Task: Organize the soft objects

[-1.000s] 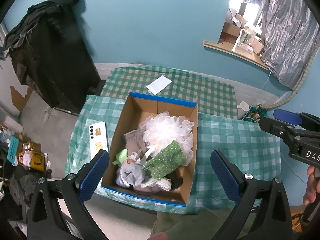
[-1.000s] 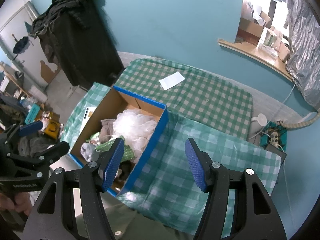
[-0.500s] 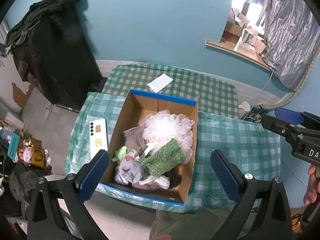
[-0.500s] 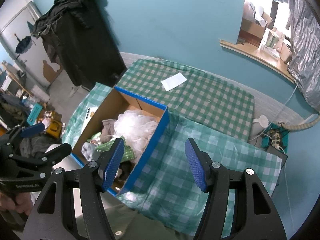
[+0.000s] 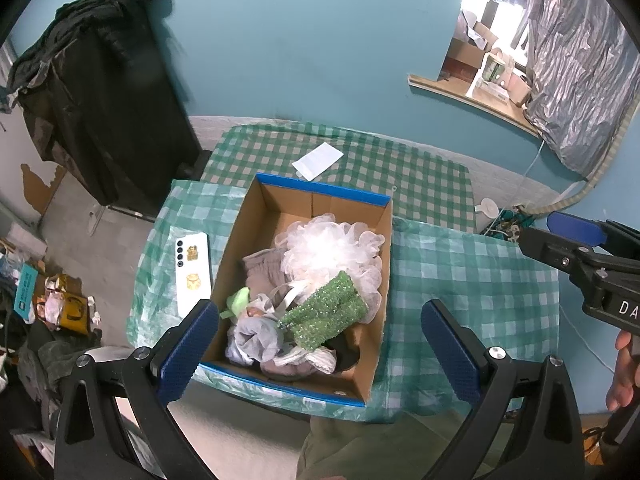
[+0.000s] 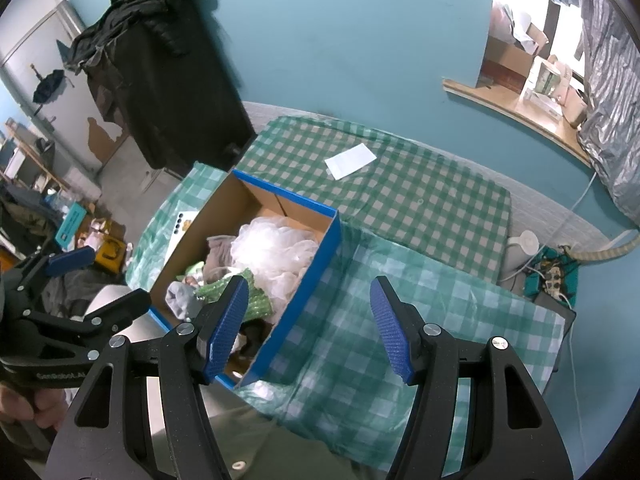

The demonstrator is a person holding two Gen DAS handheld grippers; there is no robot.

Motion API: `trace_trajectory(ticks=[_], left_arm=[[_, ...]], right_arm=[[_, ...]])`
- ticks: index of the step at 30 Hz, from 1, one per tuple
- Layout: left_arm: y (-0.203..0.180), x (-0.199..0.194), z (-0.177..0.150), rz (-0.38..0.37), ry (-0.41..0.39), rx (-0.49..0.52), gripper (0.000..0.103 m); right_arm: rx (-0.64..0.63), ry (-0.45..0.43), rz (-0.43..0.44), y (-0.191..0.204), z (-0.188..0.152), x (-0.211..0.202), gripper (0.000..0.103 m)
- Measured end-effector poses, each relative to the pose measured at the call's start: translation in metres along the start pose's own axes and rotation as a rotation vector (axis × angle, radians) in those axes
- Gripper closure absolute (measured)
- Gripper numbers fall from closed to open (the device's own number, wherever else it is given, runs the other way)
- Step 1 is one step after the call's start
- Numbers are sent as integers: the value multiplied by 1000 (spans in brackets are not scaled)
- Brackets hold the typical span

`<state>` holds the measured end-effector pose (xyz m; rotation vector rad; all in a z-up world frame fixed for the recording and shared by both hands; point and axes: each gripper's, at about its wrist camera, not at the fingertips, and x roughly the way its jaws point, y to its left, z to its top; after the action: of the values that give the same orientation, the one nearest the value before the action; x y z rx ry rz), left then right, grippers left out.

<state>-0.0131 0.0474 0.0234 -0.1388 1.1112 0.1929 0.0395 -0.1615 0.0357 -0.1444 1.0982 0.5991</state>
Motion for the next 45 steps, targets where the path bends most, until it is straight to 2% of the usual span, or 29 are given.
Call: trace_trajectory(ticks=[45], left_arm=[[1, -2, -13, 13, 20, -5, 1]], right_arm=[[1, 6, 3, 5, -3, 1, 40]])
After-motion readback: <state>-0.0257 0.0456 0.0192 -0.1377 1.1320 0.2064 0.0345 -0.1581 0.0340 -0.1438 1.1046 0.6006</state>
